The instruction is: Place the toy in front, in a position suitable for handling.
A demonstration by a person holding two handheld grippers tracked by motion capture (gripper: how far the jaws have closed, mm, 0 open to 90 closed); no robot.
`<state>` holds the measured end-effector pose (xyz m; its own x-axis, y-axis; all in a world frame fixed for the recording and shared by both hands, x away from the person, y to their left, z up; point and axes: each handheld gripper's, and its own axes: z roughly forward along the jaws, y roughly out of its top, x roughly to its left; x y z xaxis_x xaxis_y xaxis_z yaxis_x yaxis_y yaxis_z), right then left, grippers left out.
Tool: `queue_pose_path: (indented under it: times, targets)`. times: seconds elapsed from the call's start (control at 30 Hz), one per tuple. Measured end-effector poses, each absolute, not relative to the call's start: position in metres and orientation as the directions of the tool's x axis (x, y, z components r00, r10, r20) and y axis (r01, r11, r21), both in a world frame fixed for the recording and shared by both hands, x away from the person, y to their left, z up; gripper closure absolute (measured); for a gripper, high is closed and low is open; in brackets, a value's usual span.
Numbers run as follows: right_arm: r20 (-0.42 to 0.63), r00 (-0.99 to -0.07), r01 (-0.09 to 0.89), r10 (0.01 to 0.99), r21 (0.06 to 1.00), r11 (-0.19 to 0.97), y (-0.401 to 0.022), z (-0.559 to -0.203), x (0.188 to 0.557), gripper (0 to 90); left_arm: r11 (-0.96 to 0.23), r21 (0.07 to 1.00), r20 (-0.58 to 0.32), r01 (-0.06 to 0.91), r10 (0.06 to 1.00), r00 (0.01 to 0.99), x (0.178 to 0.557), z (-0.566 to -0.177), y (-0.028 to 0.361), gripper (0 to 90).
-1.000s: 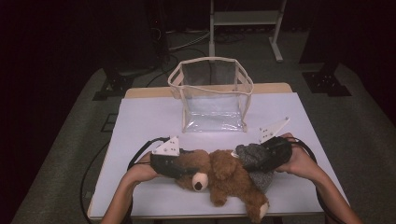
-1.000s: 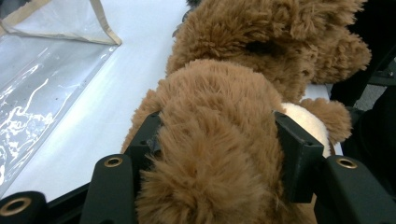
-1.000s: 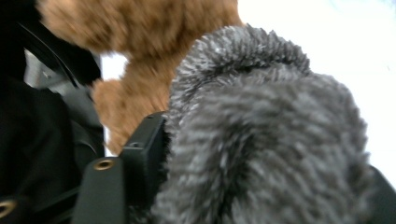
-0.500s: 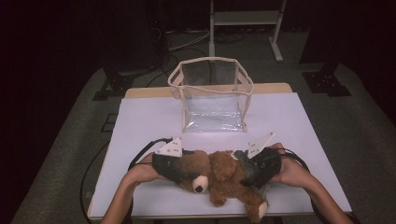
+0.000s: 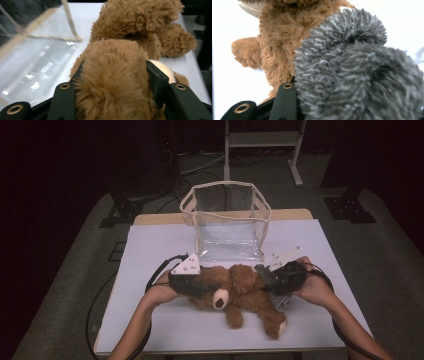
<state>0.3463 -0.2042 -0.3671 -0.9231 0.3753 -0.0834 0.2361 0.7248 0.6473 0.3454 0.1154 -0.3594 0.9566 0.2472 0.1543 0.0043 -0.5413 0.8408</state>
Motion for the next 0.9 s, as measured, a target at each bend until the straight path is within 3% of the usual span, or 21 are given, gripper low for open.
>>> queue_pose_path:
  times: [0.13, 0.23, 0.3, 0.4, 0.67, 0.73, 0.8, 0.9]
  targets:
    - [-0.139, -0.91, 0.217, 0.391, 0.643, 0.734, -0.213, -0.357, 0.36, 52.2, -0.55, 0.835, 0.168, 0.008, 0.269, 0.948, 0.358, -0.361, 0.109, 41.3]
    - [-0.083, -0.926, 0.244, 0.369, 0.613, 0.751, -0.21, -0.376, 0.359, 43.5, -0.596, 0.801, 0.127, 0.059, 0.265, 0.956, 0.359, -0.383, 0.111, 34.5]
    - [-0.079, -0.93, 0.226, 0.36, 0.649, 0.727, -0.209, -0.386, 0.349, 39.4, -0.531, 0.843, 0.07, 0.091, 0.275, 0.959, 0.355, -0.39, 0.121, 32.0]
    - [-0.081, -0.93, 0.212, 0.359, 0.679, 0.703, -0.212, -0.383, 0.336, 36.3, -0.515, 0.853, 0.053, 0.083, 0.245, 0.968, 0.345, -0.384, 0.128, 27.7]
    - [-0.119, -0.932, 0.177, 0.342, 0.676, 0.716, -0.216, -0.368, 0.315, 31.3, -0.561, 0.826, 0.082, 0.05, 0.209, 0.975, 0.332, -0.38, 0.127, 27.9]
    - [-0.105, -0.933, 0.185, 0.346, 0.683, 0.706, -0.22, -0.363, 0.314, 39.5, -0.572, 0.819, 0.093, 0.037, 0.196, 0.976, 0.33, -0.379, 0.127, 27.9]
    - [-0.067, -0.932, 0.212, 0.358, 0.698, 0.684, -0.225, -0.355, 0.317, 54.9, -0.578, 0.816, 0.099, 0.029, 0.188, 0.977, 0.328, -0.379, 0.126, 27.9]
    - [-0.03, -0.93, 0.228, 0.366, 0.733, 0.641, -0.226, -0.343, 0.324, 65.7, -0.59, 0.807, 0.106, 0.018, 0.175, 0.979, 0.324, -0.378, 0.125, 27.9]
